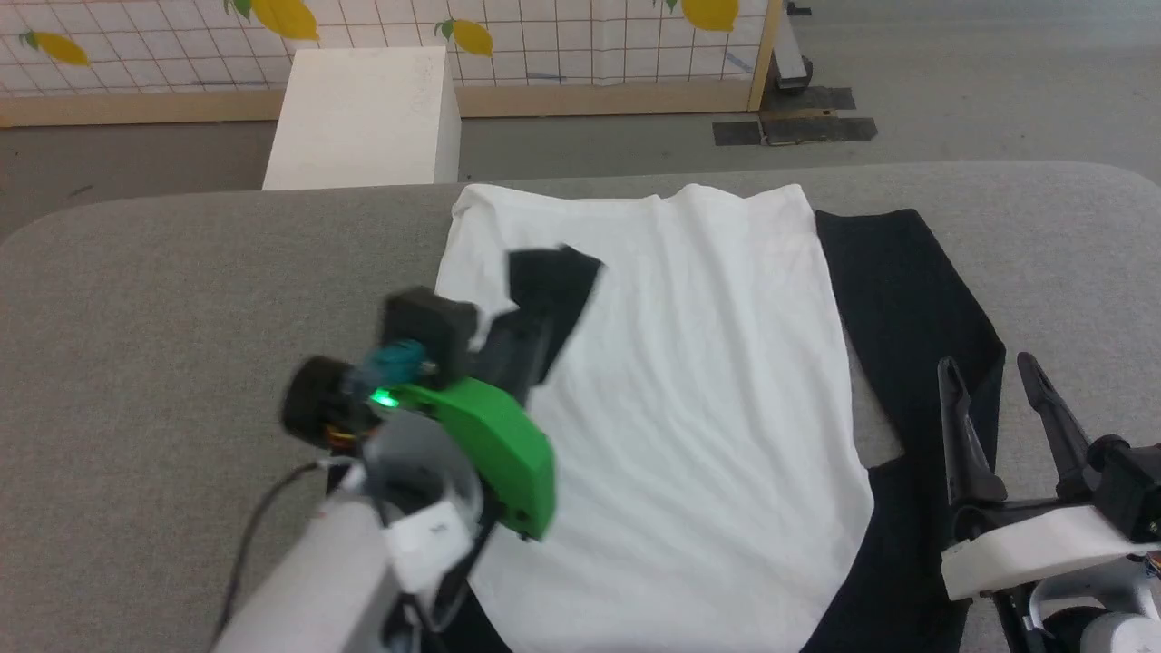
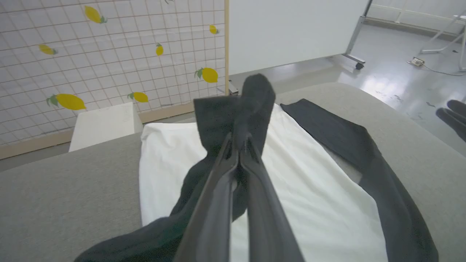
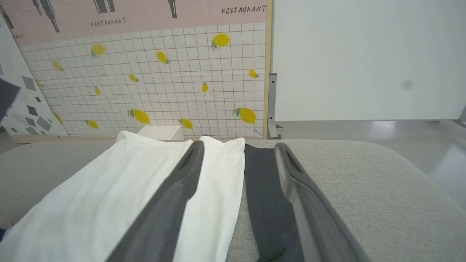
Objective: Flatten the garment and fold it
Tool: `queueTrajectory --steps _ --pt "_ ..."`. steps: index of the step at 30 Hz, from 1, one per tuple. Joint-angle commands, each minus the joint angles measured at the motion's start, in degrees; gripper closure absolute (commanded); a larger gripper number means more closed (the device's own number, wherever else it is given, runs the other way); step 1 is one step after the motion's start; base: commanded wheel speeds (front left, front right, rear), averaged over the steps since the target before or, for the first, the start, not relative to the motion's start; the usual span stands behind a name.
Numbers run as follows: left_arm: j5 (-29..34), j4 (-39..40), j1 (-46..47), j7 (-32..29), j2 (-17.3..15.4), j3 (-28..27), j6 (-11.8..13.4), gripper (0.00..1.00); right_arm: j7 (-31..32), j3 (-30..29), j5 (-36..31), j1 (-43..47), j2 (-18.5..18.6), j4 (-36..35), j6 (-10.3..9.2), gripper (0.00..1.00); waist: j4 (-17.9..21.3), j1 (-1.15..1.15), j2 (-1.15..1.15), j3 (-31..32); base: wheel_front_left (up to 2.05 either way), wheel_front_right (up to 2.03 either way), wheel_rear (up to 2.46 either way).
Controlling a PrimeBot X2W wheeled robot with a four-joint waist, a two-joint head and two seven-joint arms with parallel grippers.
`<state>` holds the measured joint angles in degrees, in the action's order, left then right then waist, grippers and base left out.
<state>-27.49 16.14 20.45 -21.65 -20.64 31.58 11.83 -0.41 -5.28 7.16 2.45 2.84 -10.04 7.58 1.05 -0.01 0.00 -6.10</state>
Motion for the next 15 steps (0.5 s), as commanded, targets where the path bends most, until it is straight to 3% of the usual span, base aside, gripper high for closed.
queueTrajectory --steps 1,4,9,15 --pt "0.57 -1.97 0.99 0.35 1.76 2.23 -0.94 1.0 0.21 0.23 0.41 0.56 0.04 -0.21 -0.09 0.0 -0.26 0.01 0.0 0.4 0.0 0.0 0.0" --pt "0.57 -8.75 1.59 1.13 7.26 8.19 -3.13 1.0 0.47 0.67 0.56 0.72 0.04 0.04 -0.09 0.0 0.25 0.01 0.0 0.34 0.0 0.0 0.0" --pt "2.04 -22.55 2.84 2.46 13.45 16.11 -6.94 1.0 0.86 1.83 0.87 0.61 0.04 0.65 -0.09 0.0 1.73 0.01 0.0 0.05 0.0 0.0 0.0" --pt "2.33 -35.61 3.55 3.27 16.75 23.27 -11.29 1.0 1.04 2.91 1.18 0.58 0.04 1.32 -0.09 0.0 3.53 0.01 0.0 -0.29 0.0 0.0 0.0"
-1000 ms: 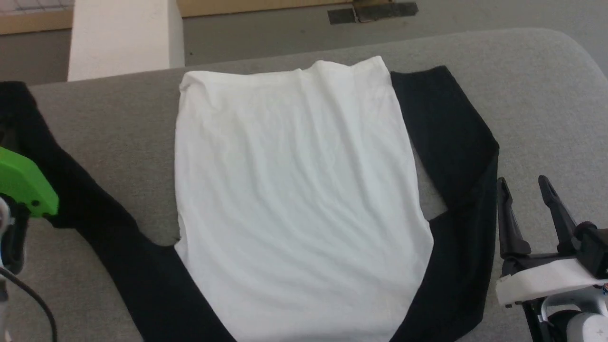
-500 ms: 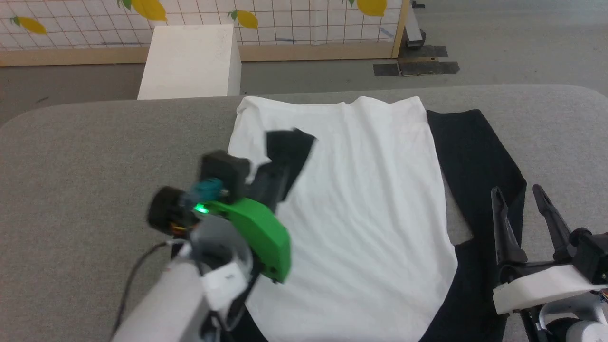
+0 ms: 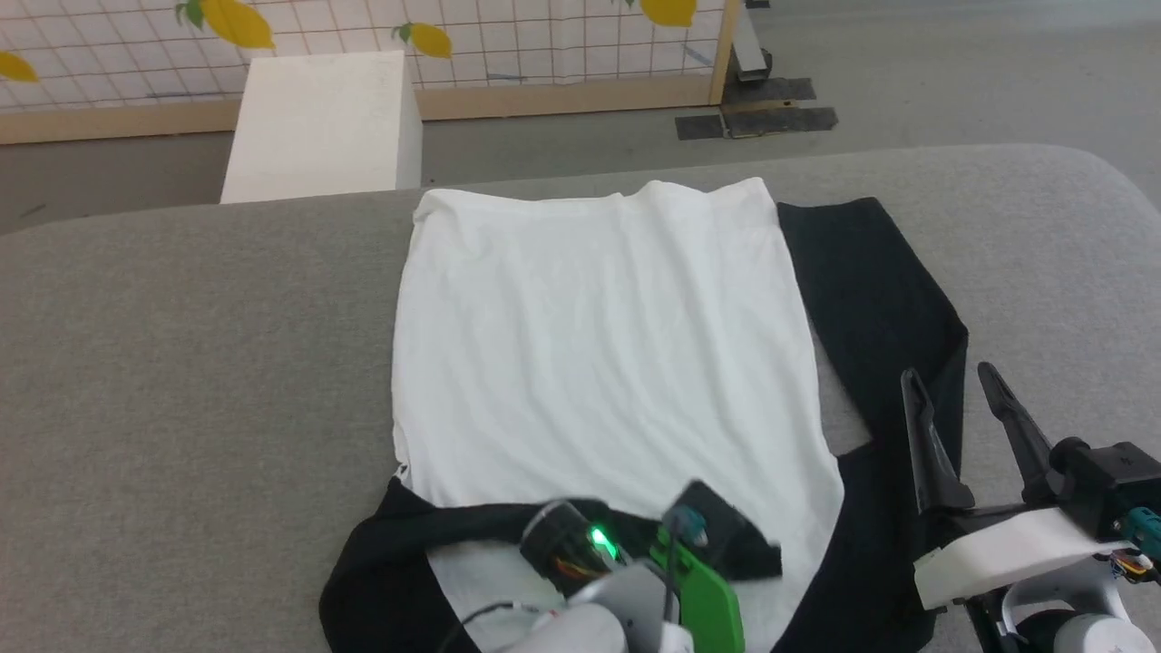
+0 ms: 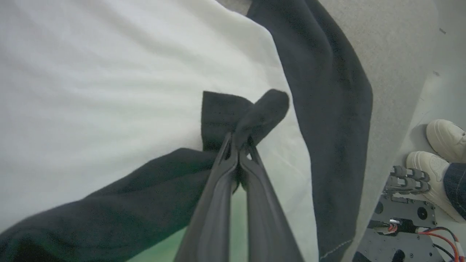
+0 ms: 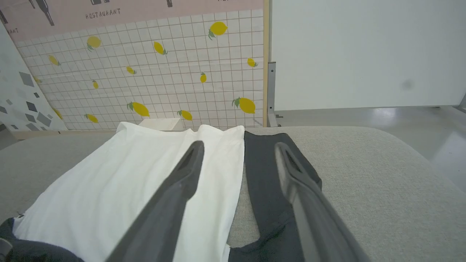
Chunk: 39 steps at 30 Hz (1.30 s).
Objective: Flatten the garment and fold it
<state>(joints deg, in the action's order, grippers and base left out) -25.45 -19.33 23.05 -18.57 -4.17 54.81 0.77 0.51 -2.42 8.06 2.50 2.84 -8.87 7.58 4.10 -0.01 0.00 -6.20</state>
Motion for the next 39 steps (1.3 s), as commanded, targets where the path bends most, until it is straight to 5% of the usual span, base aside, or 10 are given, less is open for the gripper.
queueTrajectory --steps 1,2,3,4,9,14,21,26,30,39 --pt "0.1 -1.63 0.97 0.18 0.54 0.87 -0.68 1.0 0.12 0.06 0.29 0.57 0.04 0.23 -0.09 0.0 0.66 0.01 0.0 -0.21 0.0 0.0 0.0" --pt "-0.08 -3.43 1.06 0.01 0.77 1.85 -1.11 1.0 0.17 0.11 0.28 0.62 0.04 0.33 -0.09 0.0 0.93 0.01 0.0 -0.26 0.0 0.0 0.0" --pt "-0.5 -4.91 1.14 -0.07 0.95 2.58 -1.53 0.57 0.21 0.22 0.22 0.64 0.04 0.39 -0.09 0.0 1.18 0.01 0.0 -0.32 0.0 0.0 0.0" --pt "-1.03 -5.77 1.19 0.0 1.05 2.95 -1.86 0.0 0.22 0.24 0.2 0.66 0.04 0.43 -0.09 0.0 1.31 0.01 0.0 -0.34 0.0 0.0 0.0" --pt "-6.01 -6.49 1.48 1.46 1.25 2.59 -3.59 0.0 0.41 -0.52 0.16 1.11 0.04 0.53 -0.09 0.0 1.22 0.01 0.0 -0.26 0.0 0.0 0.0" --pt "-11.64 -1.08 0.59 10.12 1.08 -4.15 -2.5 0.0 0.96 -1.92 -0.34 1.0 0.04 0.53 -0.09 0.0 0.2 0.01 0.0 -0.31 0.0 0.0 0.0" --pt "-13.54 7.22 -3.39 22.19 -5.71 -15.47 2.2 0.0 2.11 -4.92 -2.8 -1.34 0.04 1.59 -0.09 0.0 -2.16 0.01 0.0 -1.22 0.0 0.0 0.0" --pt "-11.43 9.92 -7.06 31.1 -11.54 -24.11 8.41 0.0 3.45 -7.82 -4.64 -6.44 0.74 4.61 -0.09 0.0 -3.74 0.01 0.0 -3.08 0.0 0.0 0.0" --pt "-8.62 11.59 -8.79 33.33 -14.21 -30.13 10.88 0.0 5.76 -10.19 -5.14 -13.11 2.32 9.77 -0.09 0.0 -4.85 0.01 0.0 -5.73 0.0 0.0 0.0" --pt "0.88 18.52 -10.87 33.55 -11.05 -43.6 8.95 0.0 15.28 -15.0 -6.11 -33.01 7.77 26.86 -0.09 0.0 -7.81 0.01 0.0 -14.96 0.0 0.0 0.0"
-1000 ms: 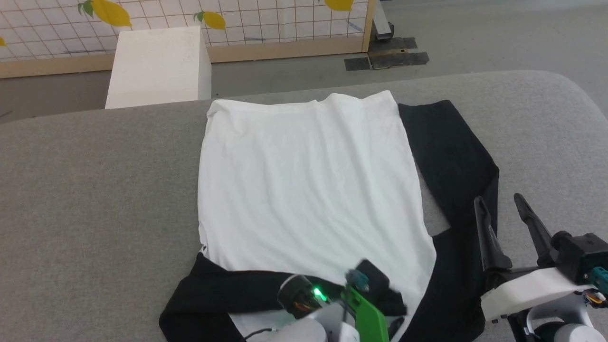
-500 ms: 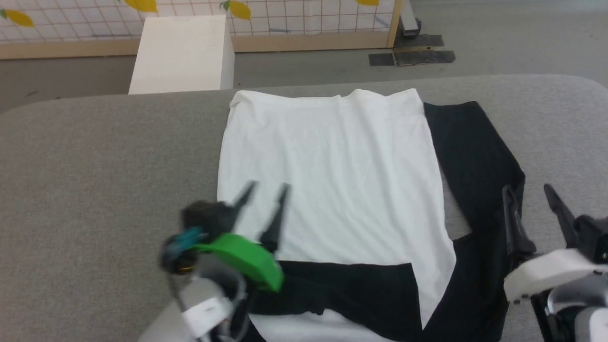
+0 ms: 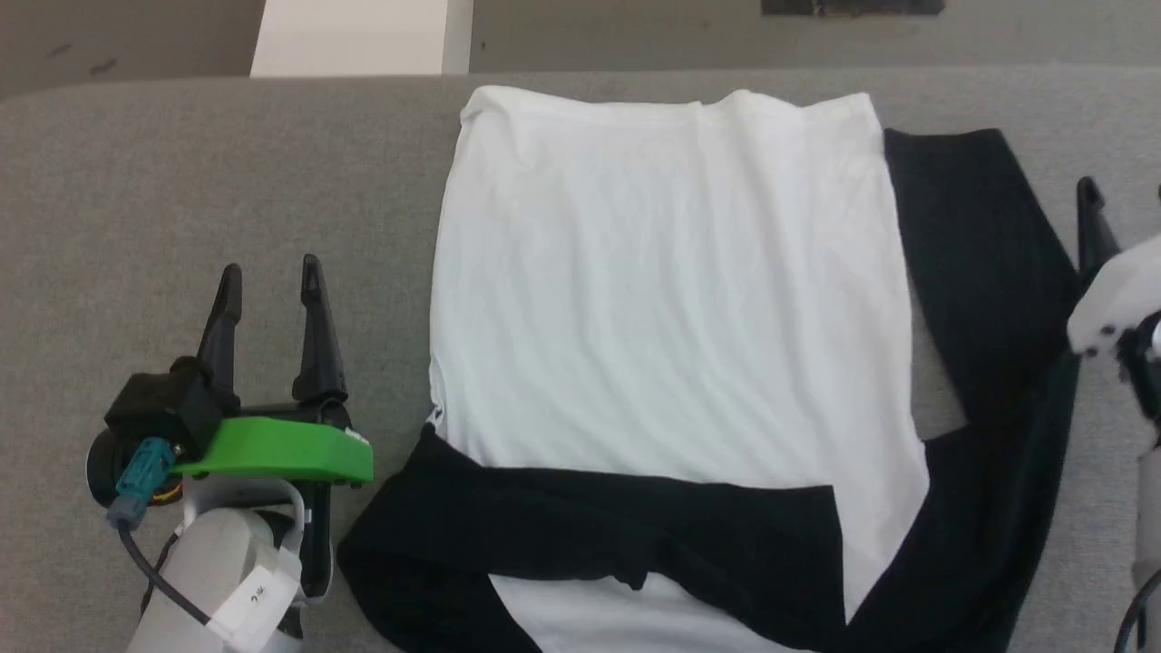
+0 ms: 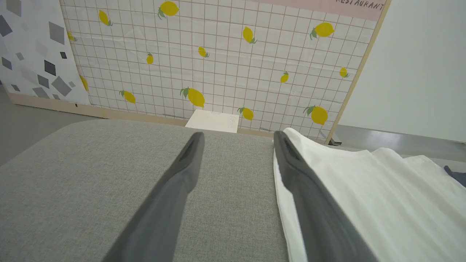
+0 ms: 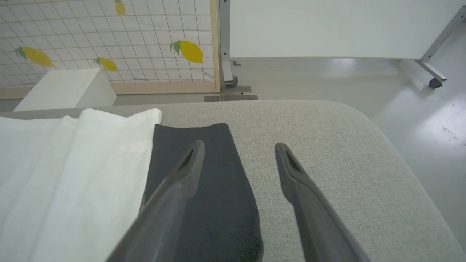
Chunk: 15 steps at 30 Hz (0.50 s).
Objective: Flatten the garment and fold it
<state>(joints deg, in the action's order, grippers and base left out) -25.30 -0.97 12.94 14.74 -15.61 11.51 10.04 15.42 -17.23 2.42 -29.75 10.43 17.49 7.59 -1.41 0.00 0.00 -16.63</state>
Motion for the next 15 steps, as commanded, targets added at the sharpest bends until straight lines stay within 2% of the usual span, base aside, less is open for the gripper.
queueTrajectory --steps 1,8,15 --pt "1.46 0.45 -0.8 0.24 0.97 -1.18 -0.9 0.0 1.41 -0.64 -0.72 -2.35 0.66 2.12 -0.1 0.0 -2.65 0.0 0.0 -5.44 0.0 0.0 0.0" --pt "6.99 2.82 0.0 0.25 5.93 -7.23 -5.04 0.0 8.5 -3.34 -3.23 -11.98 3.65 10.99 -0.1 0.0 -5.13 0.0 0.0 -11.07 0.0 0.0 0.0" --pt "10.52 3.19 1.35 0.25 8.98 -11.28 -8.97 0.0 12.28 -3.43 -3.59 -18.46 5.23 14.97 -0.1 0.0 -6.48 0.0 0.0 -14.42 0.0 0.0 0.0"
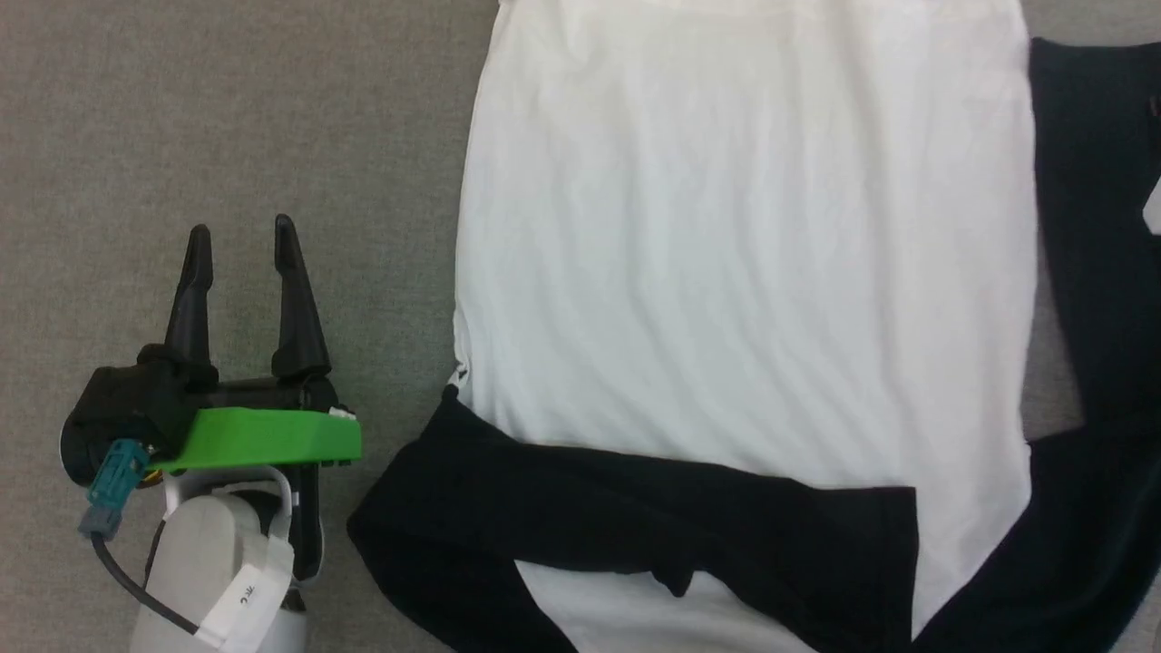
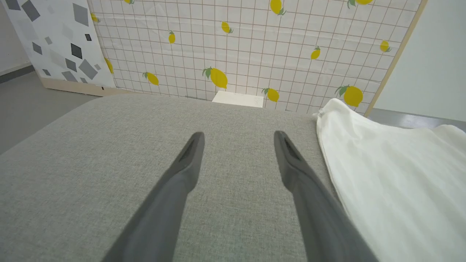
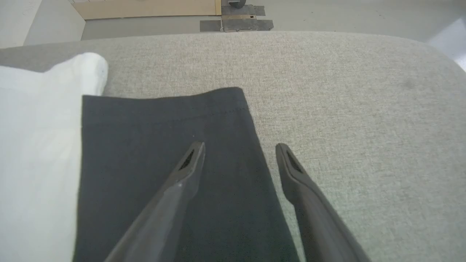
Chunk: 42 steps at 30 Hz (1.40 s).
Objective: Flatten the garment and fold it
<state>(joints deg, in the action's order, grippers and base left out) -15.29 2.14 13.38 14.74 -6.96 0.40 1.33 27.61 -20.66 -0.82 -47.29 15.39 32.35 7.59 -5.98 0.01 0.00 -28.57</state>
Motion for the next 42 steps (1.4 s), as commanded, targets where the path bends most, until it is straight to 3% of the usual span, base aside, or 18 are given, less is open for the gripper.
queueTrajectory --steps 1,6,7,8,10,11,20,27,35,42 --pt "1.02 0.32 0.96 0.25 0.8 -0.46 -0.67 0.0 0.37 -0.02 -0.4 -1.8 0.58 0.32 -0.1 0.0 -2.08 -0.01 0.0 -2.98 0.0 0.0 0.0" --pt "2.45 0.16 1.61 0.26 1.99 -2.05 -2.77 0.0 3.63 -0.25 -1.0 -4.41 1.36 1.68 -0.1 0.0 -2.41 -0.01 0.0 -4.6 0.0 0.0 0.0" --pt "2.71 0.13 1.66 0.26 2.23 -2.41 -3.11 0.0 4.8 -0.39 -0.94 -4.74 1.42 2.05 -0.1 0.04 -2.39 -0.01 0.0 -4.73 0.0 0.0 0.0" --pt "2.89 0.11 1.66 0.26 2.4 -2.67 -3.35 0.0 5.6 -0.53 -0.9 -4.95 1.46 2.23 -0.1 0.42 -2.38 -0.01 0.0 -4.79 0.0 0.0 0.0" --pt "3.32 0.05 1.64 0.26 2.75 -3.21 -3.79 0.0 6.8 -0.71 -0.76 -5.12 1.54 2.23 -0.1 0.92 -2.31 -0.01 0.0 -4.8 0.0 0.0 0.0" --pt "3.54 -0.01 1.6 0.26 2.92 -3.49 -3.99 0.0 7.1 -0.71 -0.64 -4.99 1.57 2.1 -0.1 1.0 -2.22 -0.01 0.0 -4.62 0.0 0.0 0.0" --pt "4.7 -1.58 -0.32 0.26 3.74 -4.42 -5.21 0.0 0.39 -4.97 0.14 0.97 2.62 -3.35 -0.1 1.0 -0.76 -0.01 0.0 1.77 0.0 0.0 0.0" --pt "5.43 -3.47 -4.3 0.26 3.94 -4.56 -5.85 0.0 -1.25 -7.84 1.64 12.25 3.9 -14.8 -0.1 1.0 1.32 -0.01 0.0 10.71 0.0 0.0 0.0" --pt "5.99 -4.34 -9.07 0.26 4.0 -4.84 -6.17 0.0 8.98 -5.54 5.66 27.32 0.17 -40.23 -0.1 1.0 3.86 -0.01 0.0 17.75 0.0 0.0 0.0" --pt "6.06 -4.83 -10.96 0.26 4.04 -4.3 -6.33 0.0 19.57 5.75 10.13 34.79 -0.53 -60.03 -0.1 1.0 4.58 -0.01 0.0 20.61 0.0 0.0 0.0"
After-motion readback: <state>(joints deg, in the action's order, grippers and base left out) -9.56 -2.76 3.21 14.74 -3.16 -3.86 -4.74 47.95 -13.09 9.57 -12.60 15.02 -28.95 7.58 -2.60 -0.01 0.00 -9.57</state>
